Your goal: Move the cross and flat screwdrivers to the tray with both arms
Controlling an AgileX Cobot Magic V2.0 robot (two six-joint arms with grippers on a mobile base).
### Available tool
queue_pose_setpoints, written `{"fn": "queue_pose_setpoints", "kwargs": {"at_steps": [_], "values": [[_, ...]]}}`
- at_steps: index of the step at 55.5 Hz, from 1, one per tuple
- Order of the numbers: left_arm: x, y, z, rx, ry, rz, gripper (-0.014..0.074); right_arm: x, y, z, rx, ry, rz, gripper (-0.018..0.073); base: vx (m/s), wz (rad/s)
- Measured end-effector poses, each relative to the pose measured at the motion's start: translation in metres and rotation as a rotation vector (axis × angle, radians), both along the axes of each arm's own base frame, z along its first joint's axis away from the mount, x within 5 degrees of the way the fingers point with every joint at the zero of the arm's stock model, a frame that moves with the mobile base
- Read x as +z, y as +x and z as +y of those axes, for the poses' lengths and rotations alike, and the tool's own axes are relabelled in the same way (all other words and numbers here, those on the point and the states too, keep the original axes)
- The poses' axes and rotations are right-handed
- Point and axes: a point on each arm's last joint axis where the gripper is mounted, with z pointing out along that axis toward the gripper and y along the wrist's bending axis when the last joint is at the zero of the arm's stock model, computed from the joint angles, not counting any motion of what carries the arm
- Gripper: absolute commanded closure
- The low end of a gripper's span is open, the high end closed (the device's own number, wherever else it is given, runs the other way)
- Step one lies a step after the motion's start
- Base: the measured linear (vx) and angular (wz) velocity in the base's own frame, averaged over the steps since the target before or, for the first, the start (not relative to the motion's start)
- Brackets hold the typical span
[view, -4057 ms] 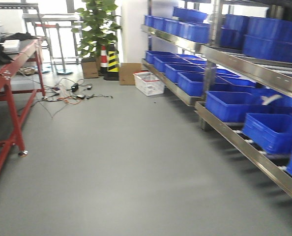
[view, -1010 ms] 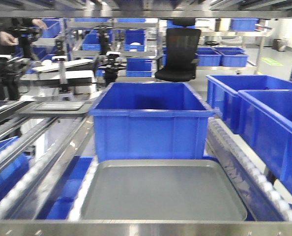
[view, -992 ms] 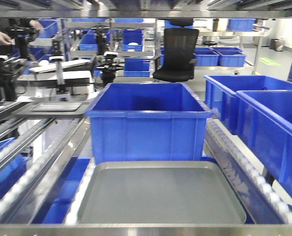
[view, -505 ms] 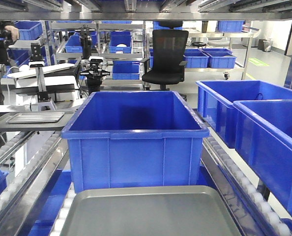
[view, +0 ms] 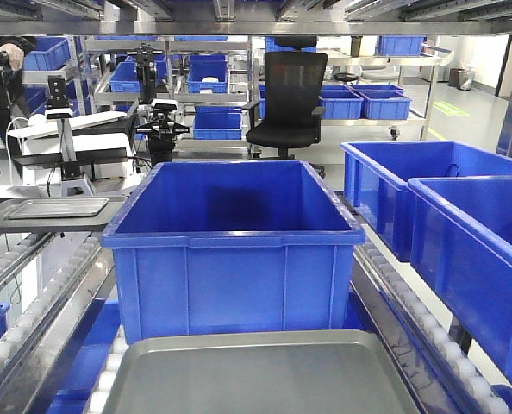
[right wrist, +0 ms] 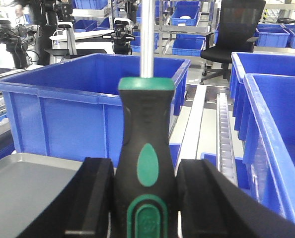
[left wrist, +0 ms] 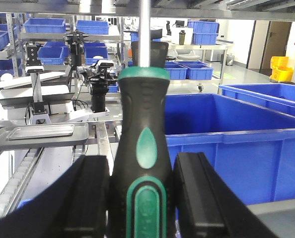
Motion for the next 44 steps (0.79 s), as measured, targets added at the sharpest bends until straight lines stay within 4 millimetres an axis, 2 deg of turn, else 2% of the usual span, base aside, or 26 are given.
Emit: {"fn": "queue_pose_setpoints", "kwargs": {"at_steps": [35,44], "values": [[0.001,0.0,0.0,0.002,-0.002,-0.014,0.0596,0.004,0.001,0.0,-0.014,0.055,-0.032,0.0567,0.0,0.0],[0.004,0.001,0.0,0.001,-0.067,-0.038,0.0595,-0.004,0.014,0.001,0.007,0.058,0.046,0.0567,0.0,0.0]]}}
